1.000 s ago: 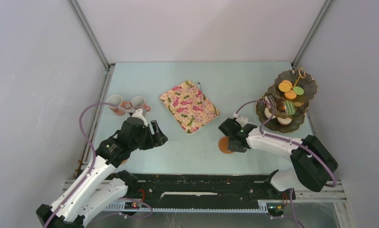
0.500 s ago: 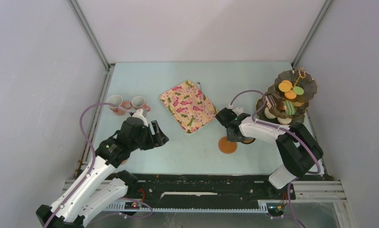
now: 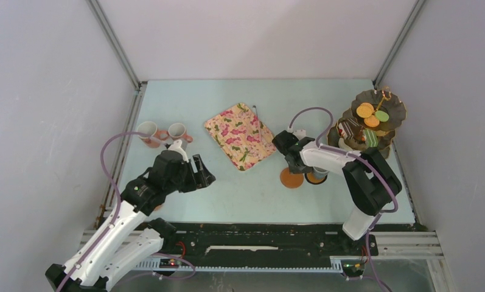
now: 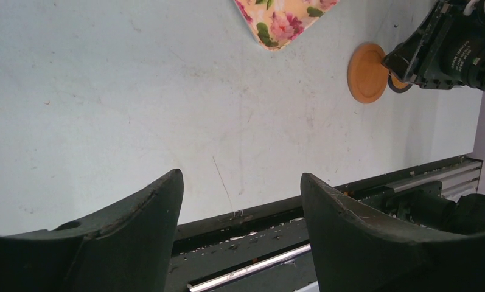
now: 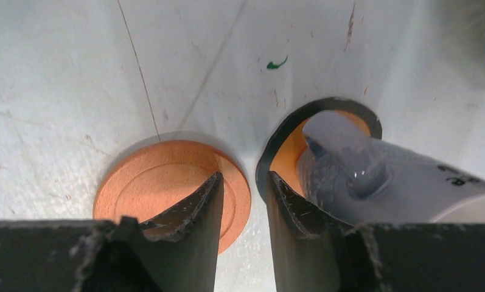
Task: Serve the afternoon tea
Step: Move the coaster to the center of the board, then pick up the cup at the center of the board.
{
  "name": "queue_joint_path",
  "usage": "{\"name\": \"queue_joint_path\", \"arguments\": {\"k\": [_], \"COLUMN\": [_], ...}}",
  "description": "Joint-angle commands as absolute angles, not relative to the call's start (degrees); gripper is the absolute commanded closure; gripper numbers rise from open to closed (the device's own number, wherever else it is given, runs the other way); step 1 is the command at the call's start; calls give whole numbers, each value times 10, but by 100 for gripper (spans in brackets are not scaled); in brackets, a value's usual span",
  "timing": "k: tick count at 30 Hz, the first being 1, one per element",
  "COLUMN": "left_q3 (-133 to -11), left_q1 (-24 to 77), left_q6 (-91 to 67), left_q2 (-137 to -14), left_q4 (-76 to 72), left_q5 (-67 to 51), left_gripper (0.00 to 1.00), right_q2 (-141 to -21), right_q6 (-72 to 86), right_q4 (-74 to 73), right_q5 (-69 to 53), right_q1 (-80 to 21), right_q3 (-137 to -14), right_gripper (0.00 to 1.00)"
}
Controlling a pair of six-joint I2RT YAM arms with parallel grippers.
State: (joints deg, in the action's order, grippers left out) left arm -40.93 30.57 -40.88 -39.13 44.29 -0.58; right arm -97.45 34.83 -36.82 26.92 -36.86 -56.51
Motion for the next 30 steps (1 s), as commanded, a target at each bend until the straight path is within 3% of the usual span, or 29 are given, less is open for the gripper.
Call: {"name": "queue_joint_path", "arguments": {"k": [1,7,15,20,25,30], "left_q3": [-441,-460,-535,-578,-679,-714], "left_q1": [302,297,190,118,80,61], "left_q6": [-401,-401,-380,-458,-574,-652], "left_q2": [-392,-390,-398,-463,-636,-747], "left_q4": [441,456,496,507,570,529], "left_q5": [-2,28,129,267,253,234], "left_gripper": [24,21,11,0,1,17], "right_q2": [-1014,-980,-778,-722,-681,-657], "right_q6": [325,306,331,335,307,276], "right_q4": [-347,-382,-499,-499,-505,-510], "right_q5": [290,252,177,110,86,46], "right_q1": [-355,-376,-423,-425,-395,-328], "right_q3": [-587,-625,-696,-657,-657,-657], "right_gripper": [65,62,39,36,35,34]}}
